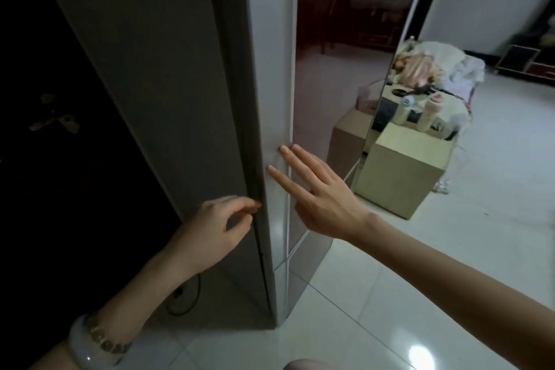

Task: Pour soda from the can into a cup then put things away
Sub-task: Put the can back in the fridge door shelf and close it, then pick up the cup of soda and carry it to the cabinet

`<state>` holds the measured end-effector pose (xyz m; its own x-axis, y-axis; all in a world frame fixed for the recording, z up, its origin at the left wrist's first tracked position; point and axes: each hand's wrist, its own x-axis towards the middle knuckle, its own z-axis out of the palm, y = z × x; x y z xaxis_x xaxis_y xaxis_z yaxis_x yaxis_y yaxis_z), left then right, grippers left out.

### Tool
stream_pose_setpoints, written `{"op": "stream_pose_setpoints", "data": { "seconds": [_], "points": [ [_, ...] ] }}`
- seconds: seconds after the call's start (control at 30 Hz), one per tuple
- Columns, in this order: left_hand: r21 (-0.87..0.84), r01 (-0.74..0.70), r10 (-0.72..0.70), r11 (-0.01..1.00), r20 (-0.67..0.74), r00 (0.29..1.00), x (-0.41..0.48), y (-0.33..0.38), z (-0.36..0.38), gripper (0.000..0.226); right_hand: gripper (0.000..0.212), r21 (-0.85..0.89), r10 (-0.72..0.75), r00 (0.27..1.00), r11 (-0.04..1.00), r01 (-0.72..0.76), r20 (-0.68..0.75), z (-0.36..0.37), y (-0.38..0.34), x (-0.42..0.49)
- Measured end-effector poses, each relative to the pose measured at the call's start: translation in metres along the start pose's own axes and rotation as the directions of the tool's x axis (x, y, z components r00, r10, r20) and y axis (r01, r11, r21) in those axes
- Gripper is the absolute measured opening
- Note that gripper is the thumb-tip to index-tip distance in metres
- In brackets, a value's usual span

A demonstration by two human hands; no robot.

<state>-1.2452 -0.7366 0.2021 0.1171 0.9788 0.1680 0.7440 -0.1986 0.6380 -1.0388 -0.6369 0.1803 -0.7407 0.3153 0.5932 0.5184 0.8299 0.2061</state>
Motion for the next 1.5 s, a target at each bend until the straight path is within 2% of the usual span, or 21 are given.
{"op": "stream_pose_setpoints", "data": {
  "seconds": [0.1,0.2,0.33,0.43,0.53,0.67,0.87,1.03,1.27,1.37,1.5],
  "points": [
    [0.142,-0.19,0.19,0.971,0.017,0.982,-0.002,0.009,0.0,0.028,0.065,0.027,0.208,0.972,0.977,-0.212,0.106,-0.015,-0.018,-0.009],
    [0.199,-0.394,0.389,0.897,0.068,0.919,0.003,0.019,0.008,0.031,0.066,-0.032,0.432,0.891,0.901,-0.432,0.142,-0.033,-0.035,-0.022],
    [0.245,-0.605,0.6,0.758,0.105,0.793,0.014,0.041,0.034,0.034,0.068,-0.208,0.691,0.706,0.722,-0.66,0.156,-0.056,-0.059,-0.052],
    [0.302,-0.695,0.699,0.653,0.114,0.706,0.022,0.063,0.061,0.038,0.067,-0.29,0.827,0.55,0.557,-0.778,0.113,-0.072,-0.077,-0.08],
    [0.321,-0.734,0.729,0.599,0.163,0.665,0.024,0.087,0.094,0.054,0.067,-0.349,0.911,0.41,0.394,-0.85,0.03,-0.091,-0.094,-0.108],
    [0.261,-0.791,0.766,0.553,0.215,0.606,0.02,0.124,0.138,0.058,0.069,-0.438,0.972,0.218,0.16,-0.885,-0.085,-0.119,-0.111,-0.144],
    [0.138,-0.888,0.843,0.439,0.277,0.46,0.001,0.182,0.197,0.063,0.067,-0.462,0.976,0.03,-0.076,-0.884,-0.216,-0.168,-0.128,-0.204],
    [0.054,-0.936,0.895,0.348,0.277,0.349,-0.007,0.236,0.249,0.065,0.063,-0.435,0.954,-0.059,-0.188,-0.881,-0.294,-0.217,-0.127,-0.259],
    [-0.022,-0.971,0.949,0.239,0.215,0.229,-0.006,0.33,0.326,0.057,0.063,-0.481,0.92,-0.101,-0.289,-0.828,-0.379,-0.284,-0.101,-0.353],
    [-0.037,-0.975,0.963,0.218,0.17,0.209,-0.001,0.371,0.358,0.057,0.064,-0.504,0.904,-0.109,-0.328,-0.799,-0.414,-0.309,-0.085,-0.391],
    [-0.05,-0.97,0.958,0.239,0.177,0.227,-0.004,0.414,0.4,0.064,0.063,-0.483,0.886,-0.116,-0.349,-0.803,-0.449,-0.338,-0.069,-0.431]
  ]
}}
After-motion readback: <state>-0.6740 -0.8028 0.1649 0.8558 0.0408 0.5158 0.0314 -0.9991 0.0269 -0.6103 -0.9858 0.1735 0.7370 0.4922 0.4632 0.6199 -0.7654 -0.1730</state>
